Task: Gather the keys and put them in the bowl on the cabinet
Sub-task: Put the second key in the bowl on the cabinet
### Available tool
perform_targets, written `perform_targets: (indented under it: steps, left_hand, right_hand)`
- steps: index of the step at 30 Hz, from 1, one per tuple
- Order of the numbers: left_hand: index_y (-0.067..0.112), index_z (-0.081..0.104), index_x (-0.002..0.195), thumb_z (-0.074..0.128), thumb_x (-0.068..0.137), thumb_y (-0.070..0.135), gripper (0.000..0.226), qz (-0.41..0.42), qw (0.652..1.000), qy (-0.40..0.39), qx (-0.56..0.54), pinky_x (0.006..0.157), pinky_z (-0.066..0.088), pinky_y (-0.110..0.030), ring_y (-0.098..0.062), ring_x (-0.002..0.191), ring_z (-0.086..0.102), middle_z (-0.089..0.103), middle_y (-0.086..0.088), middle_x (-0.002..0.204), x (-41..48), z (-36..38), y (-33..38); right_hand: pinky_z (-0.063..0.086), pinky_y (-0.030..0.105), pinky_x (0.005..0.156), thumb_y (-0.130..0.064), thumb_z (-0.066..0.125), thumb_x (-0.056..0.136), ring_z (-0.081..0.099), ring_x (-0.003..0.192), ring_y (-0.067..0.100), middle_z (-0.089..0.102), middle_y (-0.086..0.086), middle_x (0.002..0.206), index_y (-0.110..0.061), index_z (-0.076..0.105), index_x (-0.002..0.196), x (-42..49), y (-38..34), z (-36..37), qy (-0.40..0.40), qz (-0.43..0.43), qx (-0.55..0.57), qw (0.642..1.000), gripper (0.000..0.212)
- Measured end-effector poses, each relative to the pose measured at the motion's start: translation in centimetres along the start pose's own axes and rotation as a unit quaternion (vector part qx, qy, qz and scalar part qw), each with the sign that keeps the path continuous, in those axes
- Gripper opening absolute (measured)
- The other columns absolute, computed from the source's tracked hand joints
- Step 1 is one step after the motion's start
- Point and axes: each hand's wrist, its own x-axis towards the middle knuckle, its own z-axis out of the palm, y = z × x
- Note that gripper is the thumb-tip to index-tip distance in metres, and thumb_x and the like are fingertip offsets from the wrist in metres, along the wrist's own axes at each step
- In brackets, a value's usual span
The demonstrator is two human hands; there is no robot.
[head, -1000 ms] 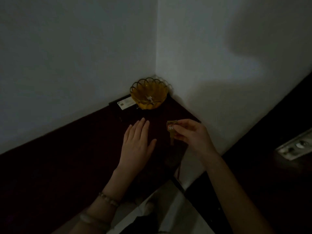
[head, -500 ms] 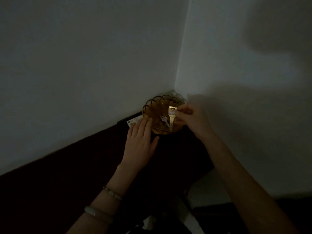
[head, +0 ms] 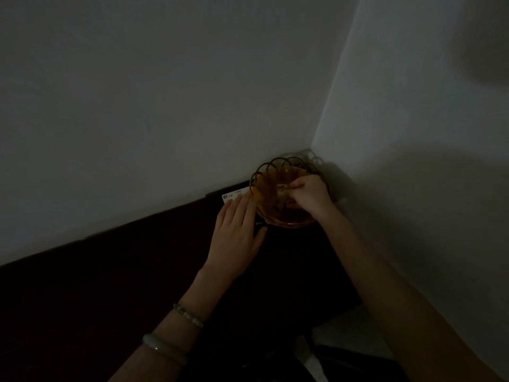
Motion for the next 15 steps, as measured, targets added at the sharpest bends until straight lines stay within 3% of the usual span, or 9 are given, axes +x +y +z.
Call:
perform_targets:
  steps: [2, 5, 8, 11, 15]
  left_hand:
    - [0.0, 0.038, 0.136, 0.058, 0.087, 0.032, 0.061, 0.0, 1.0, -0.003, 0.005, 0.11, 0.028, -0.046, -0.031, 0.13, 0.039, 0.044, -0.019, 0.141, -0.1, 0.0, 0.1]
    - [0.001, 0.036, 0.137, 0.059, 0.087, 0.031, 0.063, 0.001, 1.0, -0.012, 0.006, 0.109, 0.031, -0.048, -0.032, 0.132, 0.037, 0.041, -0.019, 0.142, -0.1, 0.0, 0.2]
    - [0.001, 0.034, 0.138, 0.057, 0.088, 0.032, 0.063, 0.005, 1.0, -0.017, 0.01, 0.111, 0.028, -0.047, -0.031, 0.133, 0.036, 0.04, -0.018, 0.143, -0.3, -0.1, 0.2]
    - [0.0, 0.036, 0.137, 0.058, 0.088, 0.031, 0.062, 0.006, 1.0, -0.022, 0.021, 0.11, 0.026, -0.046, -0.031, 0.132, 0.037, 0.042, -0.019, 0.142, -0.7, -0.4, 0.3]
    - [-0.001, 0.04, 0.134, 0.06, 0.086, 0.031, 0.061, 0.006, 0.999, -0.014, 0.032, 0.11, 0.026, -0.048, -0.033, 0.13, 0.04, 0.047, -0.02, 0.138, -1.1, -1.1, 0.2]
  right_hand:
    - [0.059, 0.033, 0.058, -0.009, 0.074, 0.074, 0.068, 0.057, 0.021, 0.068, 0.008, 0.068, -0.008, 0.069, 0.068, 0.4, 0.1, -0.1, 0.013, 0.0, -0.042, 0.999, 0.008]
    - [0.054, 0.022, 0.053, -0.014, 0.074, 0.074, 0.063, 0.056, 0.018, 0.069, 0.012, 0.068, -0.001, 0.071, 0.07, 0.4, 0.1, -0.3, 0.007, -0.02, -0.138, 0.99, 0.015]
    - [0.055, 0.033, 0.064, -0.018, 0.074, 0.074, 0.064, 0.071, 0.028, 0.069, 0.018, 0.077, 0.004, 0.068, 0.074, -0.3, -0.2, -0.2, 0.004, -0.032, -0.2, 0.979, 0.022]
    - [0.049, 0.03, 0.063, -0.014, 0.07, 0.073, 0.064, 0.078, 0.033, 0.069, 0.019, 0.079, 0.001, 0.067, 0.07, -1.9, -1.3, -0.3, 0.02, -0.077, -0.239, 0.968, 0.015]
    - [0.049, 0.036, 0.074, -0.012, 0.066, 0.077, 0.063, 0.09, 0.034, 0.069, 0.02, 0.097, 0.0, 0.065, 0.095, -5.0, -2.5, -1.1, 0.074, -0.169, -0.253, 0.95, 0.021]
